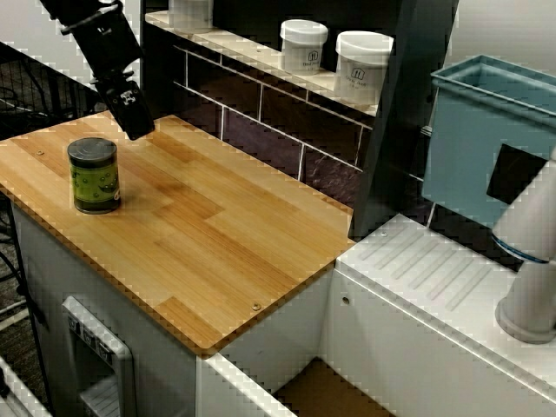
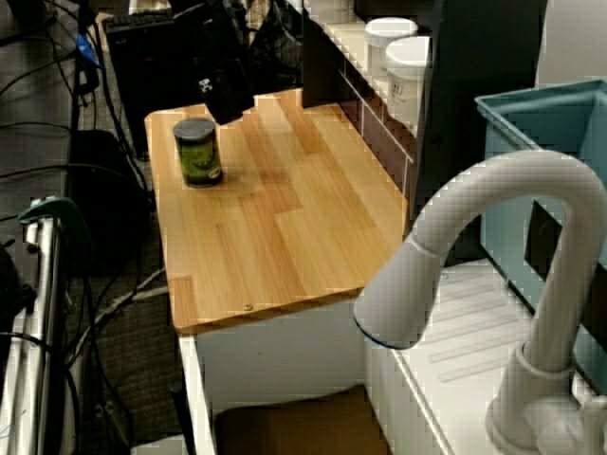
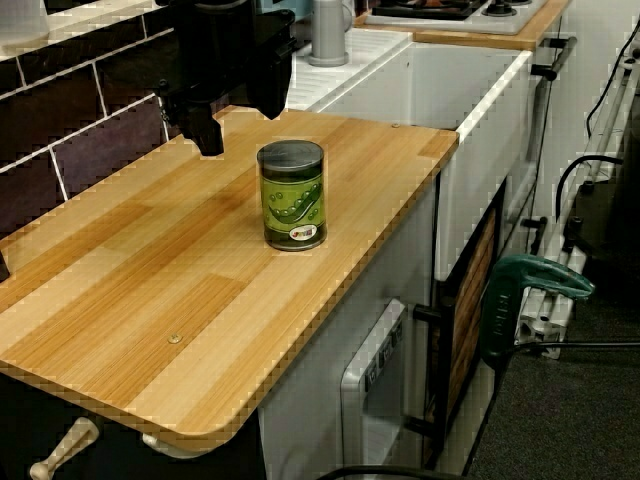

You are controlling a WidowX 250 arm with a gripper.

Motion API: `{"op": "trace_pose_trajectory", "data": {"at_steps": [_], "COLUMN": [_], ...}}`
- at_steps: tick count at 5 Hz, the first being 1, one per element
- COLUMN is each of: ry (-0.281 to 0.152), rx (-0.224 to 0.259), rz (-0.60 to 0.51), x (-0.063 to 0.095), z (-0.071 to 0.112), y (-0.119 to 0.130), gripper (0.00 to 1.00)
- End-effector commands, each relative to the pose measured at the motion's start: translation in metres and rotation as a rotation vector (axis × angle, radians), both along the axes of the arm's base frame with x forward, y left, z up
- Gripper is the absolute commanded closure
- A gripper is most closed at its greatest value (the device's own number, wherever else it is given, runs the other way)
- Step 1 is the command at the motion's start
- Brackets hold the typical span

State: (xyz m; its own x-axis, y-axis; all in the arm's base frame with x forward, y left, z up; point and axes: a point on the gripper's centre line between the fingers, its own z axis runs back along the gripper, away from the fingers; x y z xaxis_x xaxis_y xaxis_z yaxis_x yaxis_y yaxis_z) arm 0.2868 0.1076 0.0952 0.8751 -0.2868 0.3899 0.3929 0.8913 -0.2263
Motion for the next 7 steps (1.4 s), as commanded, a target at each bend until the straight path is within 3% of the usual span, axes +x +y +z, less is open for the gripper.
{"op": "trace_pose_trajectory", "data": {"at_steps": [1,3,4,5,7], "ry": [-0.031,0.014,0.050,0.058,0.079], "rx": [0.031,0.061,0.110,0.169,0.164], "rz": [-0.081,-0.289,-0.436,-0.531,-0.731], "x": [-0.016,-0.018,-0.013,-0.009,-0.016], "z": [0.022,0.024,0.023,0.020,0.018], "y": [0.021,0.037,0.045,0.058,0.066], "gripper": [0.00,0.00,0.00,0.00,0.00]}}
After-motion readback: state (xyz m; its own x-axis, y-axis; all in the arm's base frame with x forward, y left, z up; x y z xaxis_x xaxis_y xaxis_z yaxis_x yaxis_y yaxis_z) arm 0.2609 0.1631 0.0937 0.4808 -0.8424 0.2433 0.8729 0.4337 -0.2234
